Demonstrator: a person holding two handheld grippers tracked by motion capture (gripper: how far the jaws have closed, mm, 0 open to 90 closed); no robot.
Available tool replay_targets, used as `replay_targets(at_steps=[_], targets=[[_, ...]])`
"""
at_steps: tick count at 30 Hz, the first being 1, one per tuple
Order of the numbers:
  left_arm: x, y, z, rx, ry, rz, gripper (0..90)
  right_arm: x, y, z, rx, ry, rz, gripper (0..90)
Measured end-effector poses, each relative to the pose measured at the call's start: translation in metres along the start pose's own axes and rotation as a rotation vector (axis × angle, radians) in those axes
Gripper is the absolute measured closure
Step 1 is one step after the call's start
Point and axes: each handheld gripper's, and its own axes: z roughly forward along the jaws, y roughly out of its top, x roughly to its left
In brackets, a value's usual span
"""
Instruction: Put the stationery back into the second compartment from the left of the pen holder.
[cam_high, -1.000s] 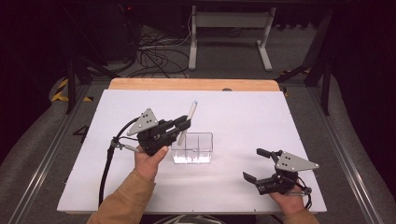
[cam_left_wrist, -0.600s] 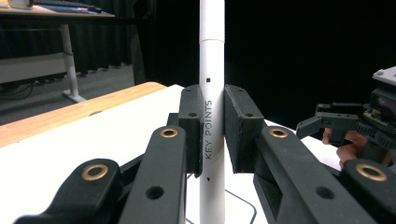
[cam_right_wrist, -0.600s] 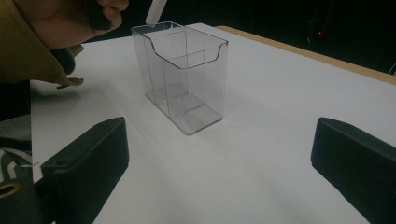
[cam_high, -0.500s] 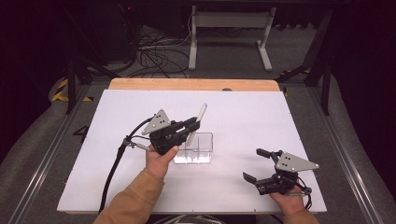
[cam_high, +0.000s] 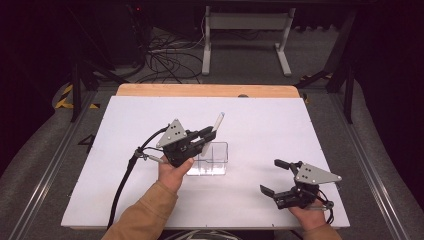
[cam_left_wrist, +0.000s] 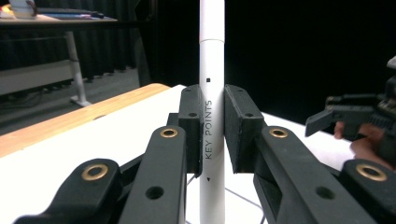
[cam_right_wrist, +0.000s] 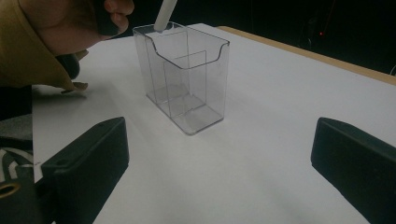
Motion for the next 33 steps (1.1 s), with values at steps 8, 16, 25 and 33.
replay_targets(at_steps=[8, 16, 25, 33], targets=[[0.0, -0.005, 0.003, 0.011, 0.001, 0.003, 78.5, 0.0, 0.0, 0.0, -0.003, 0.003, -0.002, 4.5], [-0.002, -0.01, 0.003, 0.045, 0.004, 0.02, 78.4, 0.0, 0.0, 0.0, -0.003, 0.006, -0.002, 4.5], [-0.001, -0.016, 0.001, 0.068, 0.004, 0.022, 78.4, 0.001, 0.0, 0.0, -0.002, 0.012, -0.002, 4.5], [-0.005, -0.019, -0.003, 0.109, 0.008, 0.056, 78.3, 0.0, 0.0, -0.001, -0.006, 0.012, -0.003, 4.5]])
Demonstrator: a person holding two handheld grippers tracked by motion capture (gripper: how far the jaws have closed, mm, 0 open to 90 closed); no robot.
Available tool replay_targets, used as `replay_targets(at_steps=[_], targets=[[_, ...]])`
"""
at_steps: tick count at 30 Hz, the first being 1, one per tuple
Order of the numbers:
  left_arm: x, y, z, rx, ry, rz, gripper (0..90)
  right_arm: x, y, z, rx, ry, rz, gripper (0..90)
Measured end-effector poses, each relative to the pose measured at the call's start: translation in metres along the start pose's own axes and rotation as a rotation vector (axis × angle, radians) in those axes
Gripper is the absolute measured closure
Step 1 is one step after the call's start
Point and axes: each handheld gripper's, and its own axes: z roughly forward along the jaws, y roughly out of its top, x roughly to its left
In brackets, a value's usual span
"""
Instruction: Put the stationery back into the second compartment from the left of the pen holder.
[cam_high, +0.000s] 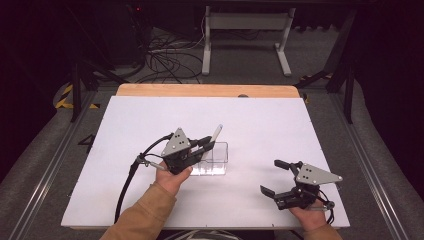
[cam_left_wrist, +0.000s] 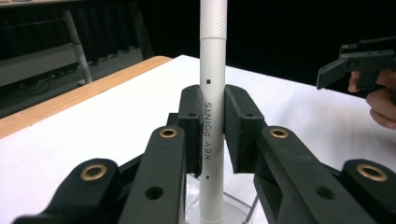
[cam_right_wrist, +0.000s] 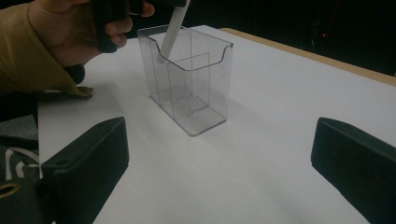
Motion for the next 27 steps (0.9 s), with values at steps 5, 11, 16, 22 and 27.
replay_targets(at_steps=[5, 11, 16, 22, 27], targets=[[0.001, -0.003, -0.002, 0.025, 0.001, -0.002, 78.2, 0.0, 0.0, 0.0, -0.001, 0.0, 0.0, 4.4], [0.0, -0.002, -0.008, 0.061, 0.019, 0.008, 73.9, 0.0, 0.0, 0.0, 0.0, -0.001, -0.001, 4.4], [0.004, 0.001, -0.016, 0.084, 0.068, -0.034, 37.3, 0.0, 0.0, -0.001, -0.001, -0.002, 0.0, 4.4], [0.003, 0.008, -0.028, 0.063, 0.07, -0.037, 25.8, 0.0, 0.0, -0.001, -0.004, -0.002, 0.001, 4.5], [0.0, 0.016, -0.04, 0.046, 0.06, -0.03, 18.9, 0.0, 0.0, -0.001, -0.007, -0.005, 0.003, 4.5]])
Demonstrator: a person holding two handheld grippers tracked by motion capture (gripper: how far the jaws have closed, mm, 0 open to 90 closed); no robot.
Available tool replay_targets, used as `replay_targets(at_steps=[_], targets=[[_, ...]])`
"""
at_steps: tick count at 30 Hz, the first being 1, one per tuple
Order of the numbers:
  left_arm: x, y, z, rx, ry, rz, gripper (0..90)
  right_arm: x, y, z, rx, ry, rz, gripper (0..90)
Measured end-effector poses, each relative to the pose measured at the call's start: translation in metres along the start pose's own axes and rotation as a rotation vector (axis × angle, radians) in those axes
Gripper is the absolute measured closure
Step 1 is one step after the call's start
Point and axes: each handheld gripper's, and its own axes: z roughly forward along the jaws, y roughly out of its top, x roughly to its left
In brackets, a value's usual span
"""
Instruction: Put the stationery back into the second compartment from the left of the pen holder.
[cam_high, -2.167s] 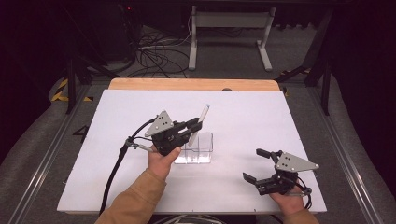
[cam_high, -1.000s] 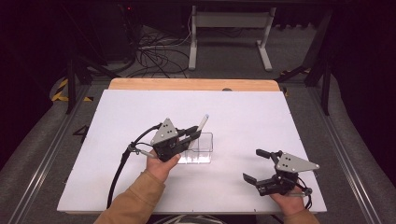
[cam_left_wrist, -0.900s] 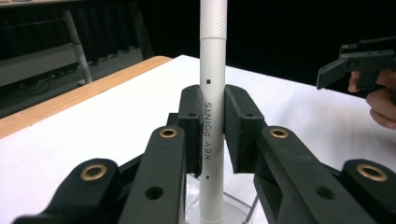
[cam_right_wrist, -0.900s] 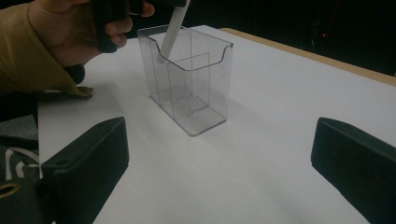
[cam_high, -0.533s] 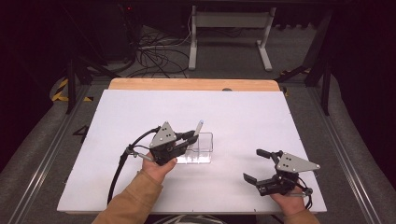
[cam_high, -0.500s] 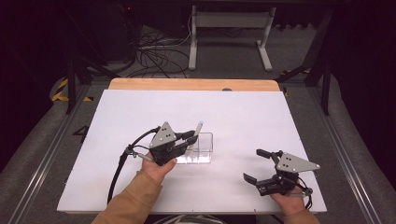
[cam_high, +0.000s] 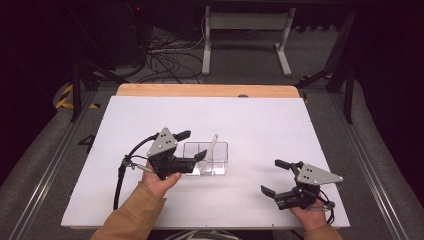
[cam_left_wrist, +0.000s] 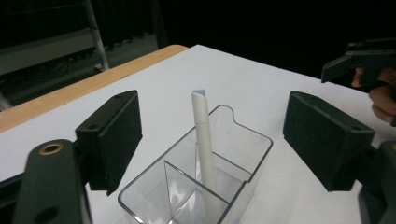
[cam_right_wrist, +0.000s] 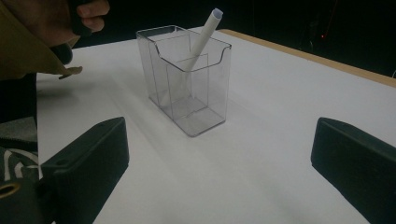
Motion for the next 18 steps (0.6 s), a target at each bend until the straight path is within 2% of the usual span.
replay_targets(at_steps=[3, 7, 12, 14, 18], targets=[[0.001, 0.002, -0.011, -0.002, 0.007, 0.017, 16.6, 0.001, 0.0, 0.0, 0.0, -0.003, 0.0, 4.4], [0.005, -0.001, -0.025, 0.011, 0.004, 0.007, 14.6, 0.003, 0.0, -0.002, -0.007, -0.008, -0.001, 4.4], [0.012, -0.013, -0.043, 0.032, 0.041, 0.028, 13.3, 0.003, 0.0, -0.003, -0.013, -0.014, 0.005, 4.3], [0.015, -0.02, -0.051, 0.032, 0.045, 0.025, 12.7, 0.003, 0.0, -0.002, -0.009, -0.015, 0.004, 4.4], [0.023, -0.034, -0.065, 0.036, 0.049, -0.007, 11.4, 0.003, -0.001, -0.001, -0.002, -0.015, 0.004, 4.3]])
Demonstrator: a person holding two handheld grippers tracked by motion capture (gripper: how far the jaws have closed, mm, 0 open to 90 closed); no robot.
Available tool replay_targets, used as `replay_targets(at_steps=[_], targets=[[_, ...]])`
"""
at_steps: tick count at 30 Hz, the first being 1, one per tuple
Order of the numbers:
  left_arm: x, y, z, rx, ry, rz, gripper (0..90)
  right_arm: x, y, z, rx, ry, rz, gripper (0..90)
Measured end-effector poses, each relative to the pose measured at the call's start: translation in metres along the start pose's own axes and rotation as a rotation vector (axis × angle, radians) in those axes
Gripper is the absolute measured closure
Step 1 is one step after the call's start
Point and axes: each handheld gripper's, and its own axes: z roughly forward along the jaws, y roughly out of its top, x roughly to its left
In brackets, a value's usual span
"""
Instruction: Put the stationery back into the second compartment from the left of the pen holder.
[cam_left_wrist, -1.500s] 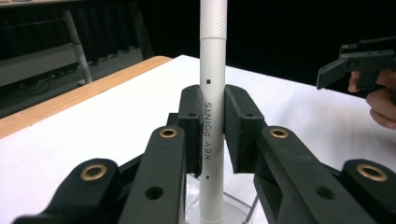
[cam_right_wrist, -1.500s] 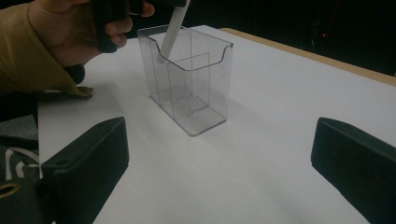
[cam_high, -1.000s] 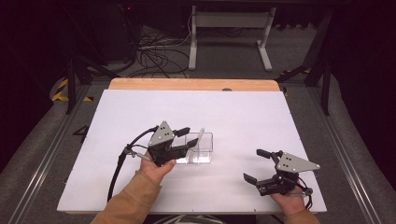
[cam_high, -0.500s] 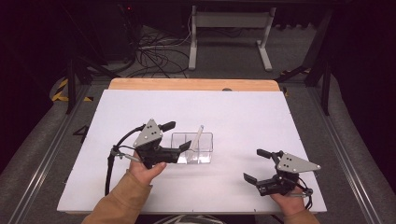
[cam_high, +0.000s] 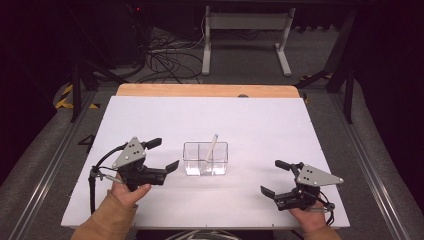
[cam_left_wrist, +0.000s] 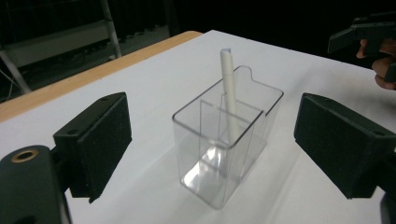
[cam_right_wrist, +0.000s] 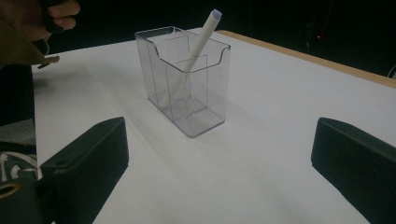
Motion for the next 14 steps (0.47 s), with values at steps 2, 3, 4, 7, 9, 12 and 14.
replay_targets(at_steps=[2, 3, 4, 7, 9, 12, 14], targets=[[0.004, -0.009, -0.006, 0.008, 0.003, -0.01, 11.1, 0.0, 0.0, 0.0, -0.001, -0.002, 0.001, 4.3], [0.006, -0.013, -0.009, 0.012, 0.007, -0.012, 10.8, 0.0, 0.0, 0.0, -0.004, -0.002, 0.001, 4.3], [0.008, -0.019, -0.013, 0.013, 0.011, -0.019, 10.8, 0.0, -0.001, -0.001, -0.004, -0.003, 0.001, 4.3], [0.014, -0.036, -0.024, 0.014, 0.011, -0.036, 10.6, 0.0, -0.001, -0.001, -0.005, -0.005, 0.004, 4.3], [0.017, -0.046, -0.031, 0.016, 0.01, -0.049, 10.2, -0.001, -0.002, -0.001, -0.005, -0.006, 0.005, 4.3], [0.02, -0.055, -0.038, 0.038, -0.008, -0.047, 7.8, -0.001, -0.002, 0.0, -0.003, -0.009, 0.005, 4.3], [0.022, -0.06, -0.041, 0.044, -0.018, -0.052, 6.8, -0.001, -0.002, 0.0, 0.0, -0.007, 0.006, 4.3]])
